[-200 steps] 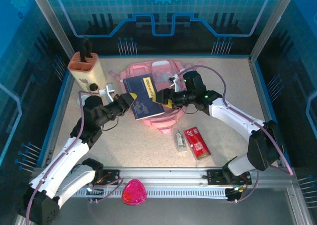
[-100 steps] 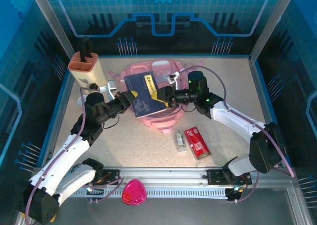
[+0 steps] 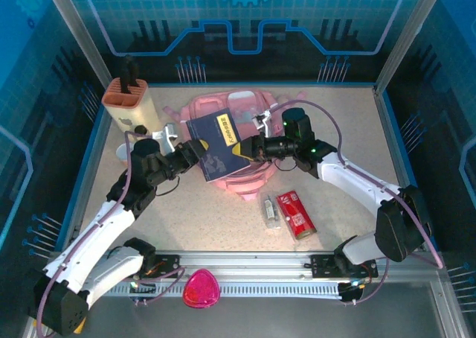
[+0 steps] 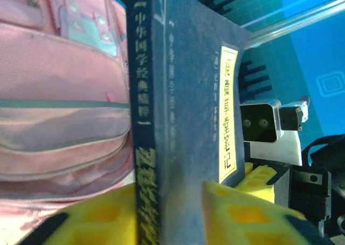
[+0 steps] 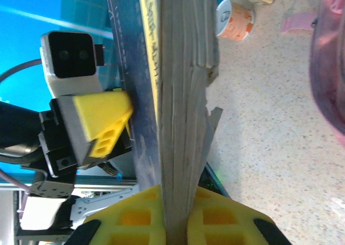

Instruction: Pack the student bag

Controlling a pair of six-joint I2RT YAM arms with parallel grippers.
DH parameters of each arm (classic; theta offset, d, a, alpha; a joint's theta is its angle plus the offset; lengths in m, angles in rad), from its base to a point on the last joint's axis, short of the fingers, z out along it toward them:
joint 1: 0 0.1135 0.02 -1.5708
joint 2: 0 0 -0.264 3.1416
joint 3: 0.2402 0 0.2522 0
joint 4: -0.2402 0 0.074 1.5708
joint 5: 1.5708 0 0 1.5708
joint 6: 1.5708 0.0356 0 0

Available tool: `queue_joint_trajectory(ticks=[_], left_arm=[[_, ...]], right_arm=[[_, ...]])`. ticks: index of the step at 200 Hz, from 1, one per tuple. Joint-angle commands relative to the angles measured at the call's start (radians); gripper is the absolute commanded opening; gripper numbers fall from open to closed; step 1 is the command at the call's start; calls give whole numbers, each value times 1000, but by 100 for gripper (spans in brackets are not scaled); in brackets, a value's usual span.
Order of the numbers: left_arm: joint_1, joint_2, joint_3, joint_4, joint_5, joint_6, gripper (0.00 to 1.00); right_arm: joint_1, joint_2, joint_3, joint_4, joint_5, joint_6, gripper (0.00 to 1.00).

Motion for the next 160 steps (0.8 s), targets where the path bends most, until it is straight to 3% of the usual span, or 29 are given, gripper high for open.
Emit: queue_joint_trajectory(ticks=[1,49,88,160], left_arm=[[-10,-1,72,-106,-48,94,44],[-46,48,117,-243,-117,250,55],[-132,207,176,-299,-191,395,59],[-251,477,260,-226,-317,709,64]], right_arm=[[-41,-36,12,-95,33,-98,2],[-131,-119,-1,-302,113,-245,3],[-221,-227,-72,-417,185,-301,4],[-357,-408,-193,-589,289,-343,6]])
